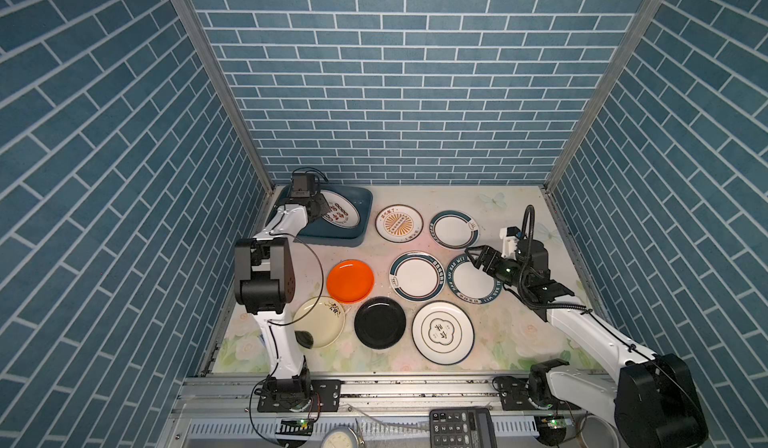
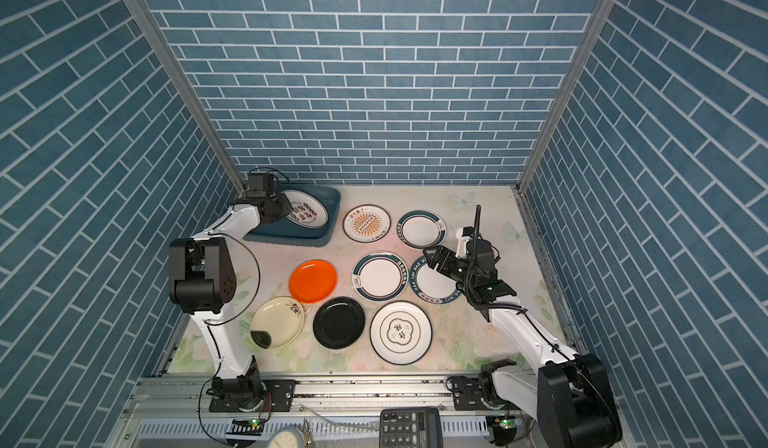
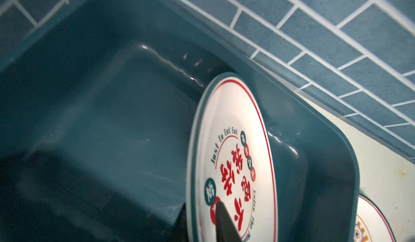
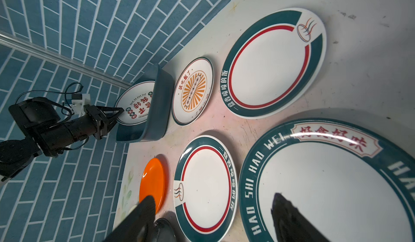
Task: Place the plates into the plastic bin on the countertop
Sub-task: 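Carry the plate with the left gripper and lower it into the teal bin, then open and withdraw the left gripper from the bin while the right gripper moves back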
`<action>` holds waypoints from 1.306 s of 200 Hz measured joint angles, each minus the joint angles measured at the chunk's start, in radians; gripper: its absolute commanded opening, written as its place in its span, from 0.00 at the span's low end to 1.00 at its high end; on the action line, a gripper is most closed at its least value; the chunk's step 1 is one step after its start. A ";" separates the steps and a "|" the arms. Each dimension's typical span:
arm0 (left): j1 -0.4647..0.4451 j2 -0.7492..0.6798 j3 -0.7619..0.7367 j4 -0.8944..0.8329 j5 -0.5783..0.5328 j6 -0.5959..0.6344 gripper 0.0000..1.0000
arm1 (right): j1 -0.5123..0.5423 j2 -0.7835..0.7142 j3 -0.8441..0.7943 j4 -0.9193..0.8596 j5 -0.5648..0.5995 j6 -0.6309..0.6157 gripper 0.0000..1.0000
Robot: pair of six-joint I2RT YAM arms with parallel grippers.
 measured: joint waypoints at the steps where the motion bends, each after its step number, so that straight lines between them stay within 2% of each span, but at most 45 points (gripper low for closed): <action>1: 0.000 0.001 0.000 -0.001 0.000 0.003 0.34 | 0.000 0.000 0.000 -0.003 0.001 -0.001 0.81; 13: 0.000 0.013 0.000 -0.018 0.001 0.010 0.37 | 0.000 -0.001 0.001 -0.026 0.010 -0.005 0.81; 26: 0.000 0.026 0.000 -0.031 0.002 0.019 0.44 | 0.000 -0.003 0.001 -0.049 0.019 -0.007 0.81; 61: 0.000 0.026 0.000 -0.031 0.011 0.035 0.85 | 0.000 -0.009 0.014 -0.116 0.050 -0.008 0.81; 66: 0.000 0.024 0.000 -0.029 0.012 0.039 0.97 | 0.000 -0.011 0.019 -0.128 0.055 -0.010 0.81; 69: 0.000 0.023 0.000 -0.027 0.013 0.046 0.99 | 0.000 -0.011 0.021 -0.134 0.056 -0.011 0.82; 94: -0.001 -0.006 -0.017 -0.010 0.015 0.050 1.00 | 0.000 -0.013 0.041 -0.180 0.085 -0.024 0.81; 137: -0.017 -0.148 -0.087 0.023 -0.004 0.051 0.99 | 0.000 -0.031 0.047 -0.270 0.144 -0.026 0.81; 169: -0.060 -0.294 -0.185 0.060 -0.029 0.051 0.99 | 0.000 -0.066 0.048 -0.317 0.166 -0.026 0.81; 216: -0.155 -0.590 -0.438 0.102 -0.074 0.042 0.99 | 0.000 -0.163 0.016 -0.343 0.174 -0.026 0.82; 261: -0.219 -0.789 -0.525 0.091 -0.070 0.022 1.00 | 0.000 -0.291 -0.083 -0.385 0.174 -0.025 0.82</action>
